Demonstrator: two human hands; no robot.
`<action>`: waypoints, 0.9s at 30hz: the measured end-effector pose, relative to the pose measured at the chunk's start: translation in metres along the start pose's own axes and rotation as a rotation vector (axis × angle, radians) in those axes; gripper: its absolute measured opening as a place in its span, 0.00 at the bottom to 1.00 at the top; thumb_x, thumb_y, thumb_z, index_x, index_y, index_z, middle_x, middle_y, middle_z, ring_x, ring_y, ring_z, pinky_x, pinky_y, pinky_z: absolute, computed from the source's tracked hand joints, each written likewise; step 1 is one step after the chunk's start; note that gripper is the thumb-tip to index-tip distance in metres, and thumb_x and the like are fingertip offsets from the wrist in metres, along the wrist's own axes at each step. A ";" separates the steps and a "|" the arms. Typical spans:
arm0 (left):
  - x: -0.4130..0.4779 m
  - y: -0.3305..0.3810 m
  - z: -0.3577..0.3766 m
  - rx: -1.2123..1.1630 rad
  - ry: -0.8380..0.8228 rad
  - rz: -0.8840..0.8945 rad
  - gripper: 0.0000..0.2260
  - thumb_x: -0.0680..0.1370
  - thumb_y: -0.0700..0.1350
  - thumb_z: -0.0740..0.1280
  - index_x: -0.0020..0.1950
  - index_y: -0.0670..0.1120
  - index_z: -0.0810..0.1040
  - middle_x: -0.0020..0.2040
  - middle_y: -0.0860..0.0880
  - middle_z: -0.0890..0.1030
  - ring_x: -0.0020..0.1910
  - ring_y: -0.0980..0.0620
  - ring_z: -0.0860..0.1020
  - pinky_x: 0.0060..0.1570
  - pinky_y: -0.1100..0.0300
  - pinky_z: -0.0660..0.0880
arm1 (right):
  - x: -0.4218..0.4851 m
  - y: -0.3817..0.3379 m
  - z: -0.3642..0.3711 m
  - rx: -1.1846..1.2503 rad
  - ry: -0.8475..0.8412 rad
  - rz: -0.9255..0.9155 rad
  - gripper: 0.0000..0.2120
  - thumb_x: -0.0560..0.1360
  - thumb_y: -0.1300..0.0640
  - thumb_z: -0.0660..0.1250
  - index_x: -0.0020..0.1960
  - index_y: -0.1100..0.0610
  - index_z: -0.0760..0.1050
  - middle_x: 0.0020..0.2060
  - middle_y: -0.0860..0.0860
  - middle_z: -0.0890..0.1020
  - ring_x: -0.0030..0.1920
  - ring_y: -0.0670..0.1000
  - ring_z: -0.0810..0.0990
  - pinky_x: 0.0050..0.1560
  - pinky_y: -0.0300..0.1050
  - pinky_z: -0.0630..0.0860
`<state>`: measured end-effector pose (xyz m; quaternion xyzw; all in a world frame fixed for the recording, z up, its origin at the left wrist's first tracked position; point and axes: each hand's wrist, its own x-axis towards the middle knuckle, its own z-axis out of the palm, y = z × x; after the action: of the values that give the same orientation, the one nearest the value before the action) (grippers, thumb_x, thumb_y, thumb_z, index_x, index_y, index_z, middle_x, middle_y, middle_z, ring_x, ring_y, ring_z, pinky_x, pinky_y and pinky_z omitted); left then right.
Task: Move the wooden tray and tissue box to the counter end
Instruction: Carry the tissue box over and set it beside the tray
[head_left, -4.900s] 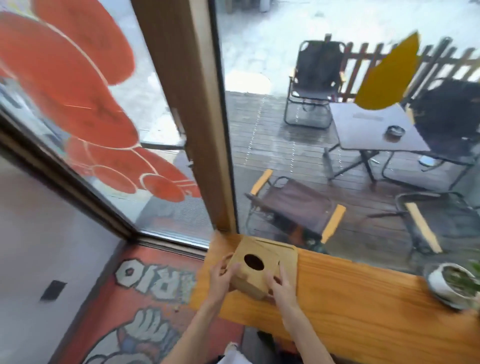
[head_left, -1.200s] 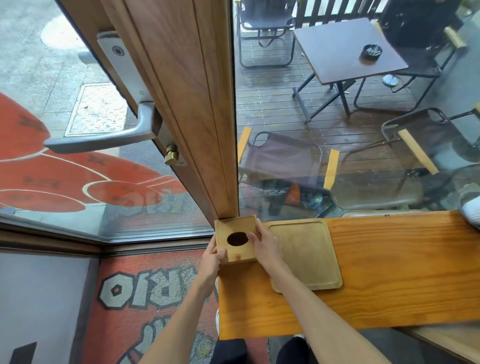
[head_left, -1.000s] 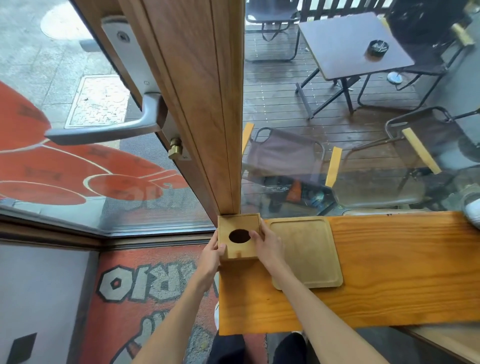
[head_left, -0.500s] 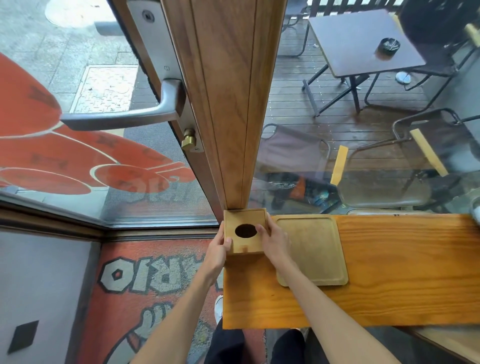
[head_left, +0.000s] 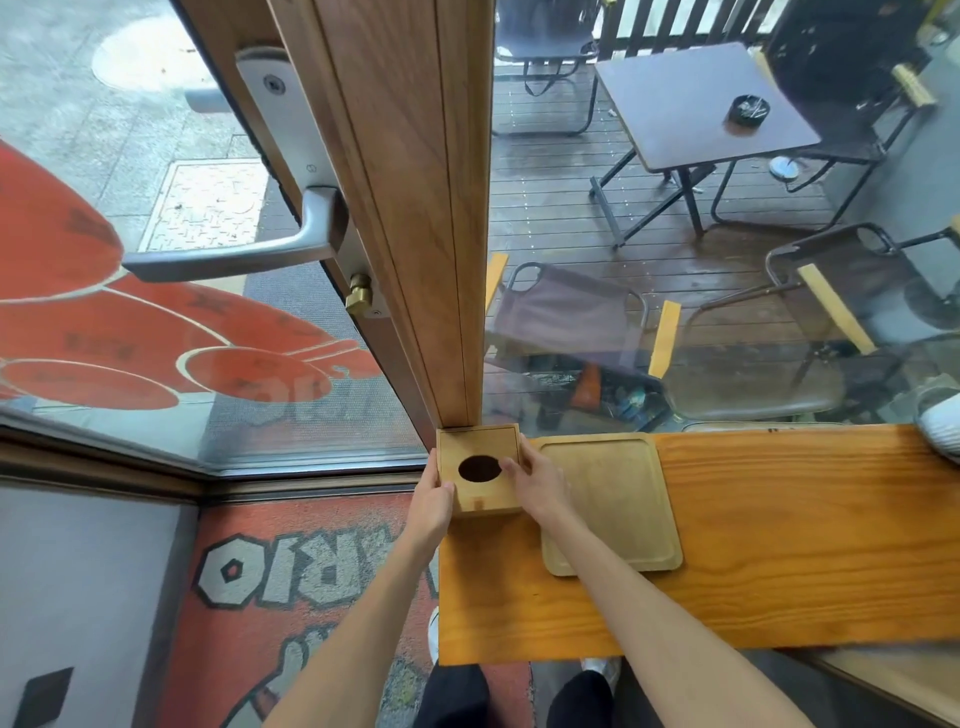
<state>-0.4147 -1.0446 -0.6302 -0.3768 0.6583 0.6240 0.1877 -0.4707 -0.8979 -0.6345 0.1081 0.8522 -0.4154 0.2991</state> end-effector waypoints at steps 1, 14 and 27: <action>-0.002 0.002 0.001 0.007 0.014 0.019 0.31 0.82 0.38 0.53 0.82 0.57 0.50 0.78 0.46 0.67 0.72 0.38 0.71 0.70 0.42 0.69 | 0.000 0.000 -0.001 0.040 -0.007 0.007 0.28 0.82 0.46 0.62 0.80 0.47 0.60 0.73 0.52 0.74 0.73 0.56 0.71 0.72 0.55 0.70; -0.019 -0.007 0.004 0.049 0.036 0.110 0.28 0.81 0.35 0.64 0.78 0.51 0.63 0.70 0.50 0.74 0.69 0.51 0.72 0.67 0.56 0.69 | -0.025 0.028 -0.023 0.409 -0.082 0.151 0.29 0.81 0.39 0.58 0.76 0.55 0.68 0.74 0.53 0.73 0.74 0.58 0.70 0.74 0.57 0.68; -0.016 -0.006 0.000 0.019 -0.022 0.089 0.30 0.81 0.39 0.65 0.80 0.54 0.60 0.72 0.48 0.75 0.68 0.51 0.76 0.70 0.49 0.71 | 0.031 0.109 -0.146 -0.006 0.147 0.441 0.34 0.77 0.30 0.56 0.79 0.42 0.61 0.77 0.60 0.57 0.76 0.67 0.57 0.75 0.62 0.57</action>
<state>-0.3998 -1.0399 -0.6225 -0.3386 0.6782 0.6295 0.1706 -0.5092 -0.7181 -0.6536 0.3208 0.8288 -0.3283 0.3199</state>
